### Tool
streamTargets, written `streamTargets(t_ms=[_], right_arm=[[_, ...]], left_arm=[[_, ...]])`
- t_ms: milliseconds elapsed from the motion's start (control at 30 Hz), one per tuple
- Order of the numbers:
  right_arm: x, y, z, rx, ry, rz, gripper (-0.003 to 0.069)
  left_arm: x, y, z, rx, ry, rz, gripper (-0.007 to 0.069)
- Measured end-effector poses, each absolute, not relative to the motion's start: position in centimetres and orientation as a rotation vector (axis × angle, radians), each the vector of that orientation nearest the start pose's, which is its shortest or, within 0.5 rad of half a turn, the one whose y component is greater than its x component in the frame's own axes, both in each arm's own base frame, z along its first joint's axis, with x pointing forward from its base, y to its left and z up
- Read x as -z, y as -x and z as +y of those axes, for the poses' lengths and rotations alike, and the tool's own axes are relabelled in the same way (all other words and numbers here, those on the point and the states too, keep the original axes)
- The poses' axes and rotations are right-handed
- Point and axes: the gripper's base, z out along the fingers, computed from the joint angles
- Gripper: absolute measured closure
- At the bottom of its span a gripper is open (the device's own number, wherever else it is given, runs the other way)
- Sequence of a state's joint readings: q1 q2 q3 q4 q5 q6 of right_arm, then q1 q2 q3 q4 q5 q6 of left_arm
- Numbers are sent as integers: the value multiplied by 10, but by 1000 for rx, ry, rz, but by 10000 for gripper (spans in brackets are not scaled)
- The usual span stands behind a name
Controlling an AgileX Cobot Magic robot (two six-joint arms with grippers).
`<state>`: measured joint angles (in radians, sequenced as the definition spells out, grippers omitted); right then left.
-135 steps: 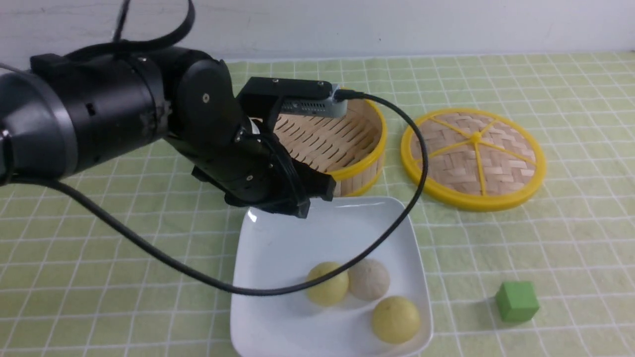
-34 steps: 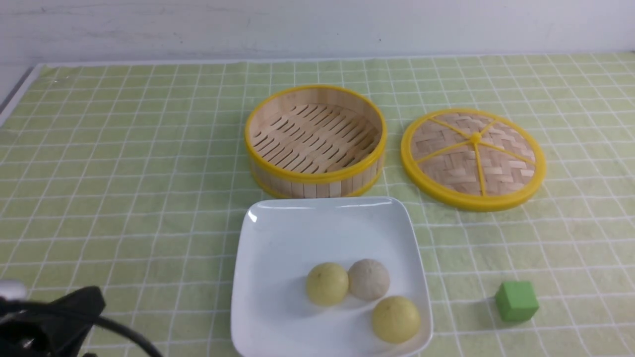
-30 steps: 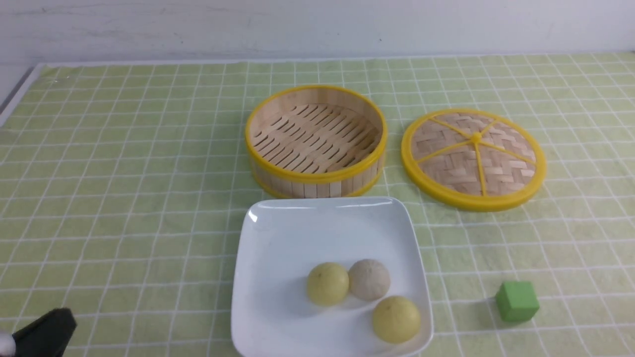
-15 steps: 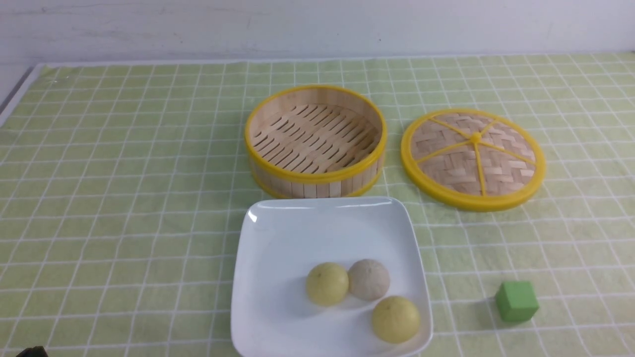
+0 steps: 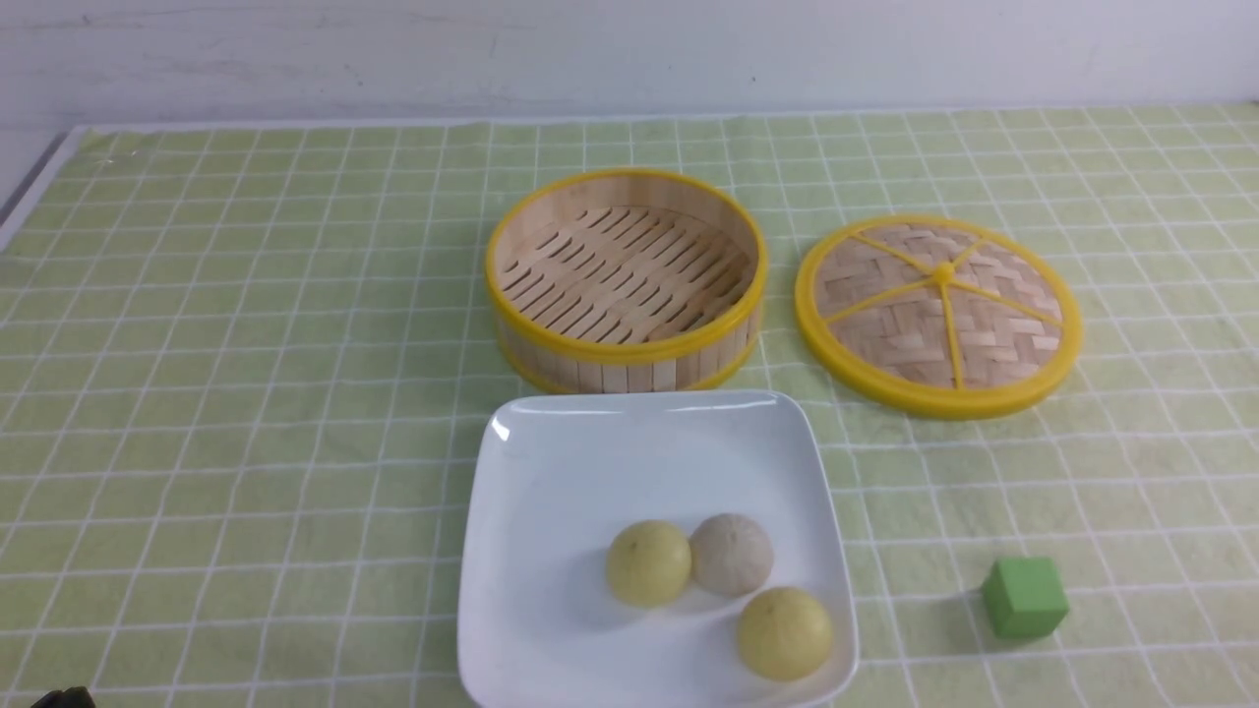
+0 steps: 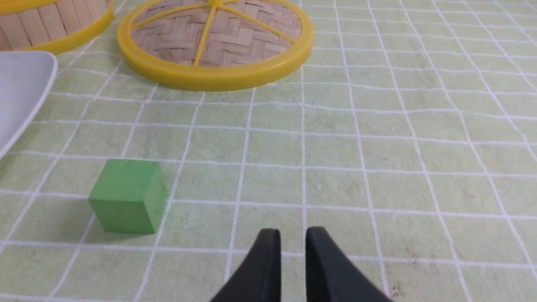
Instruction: Put the steamed buns into the plate on the green tablecloth.
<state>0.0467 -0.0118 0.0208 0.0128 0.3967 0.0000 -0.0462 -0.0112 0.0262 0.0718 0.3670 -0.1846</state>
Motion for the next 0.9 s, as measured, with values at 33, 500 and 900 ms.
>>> streamTargets(t_ms=[33,500,900], right_arm=[[-171,-52,3,-45,36,1889,540],[-171,-52,3,-45,36,1889,523],[-171,-52,3,-45,36,1889,505]], left_arm=[[-172,-53,0,89,84,1864,556],[-172,-53,1,64,68,1865,553],[-172,-53,1,60,65,1866,552]])
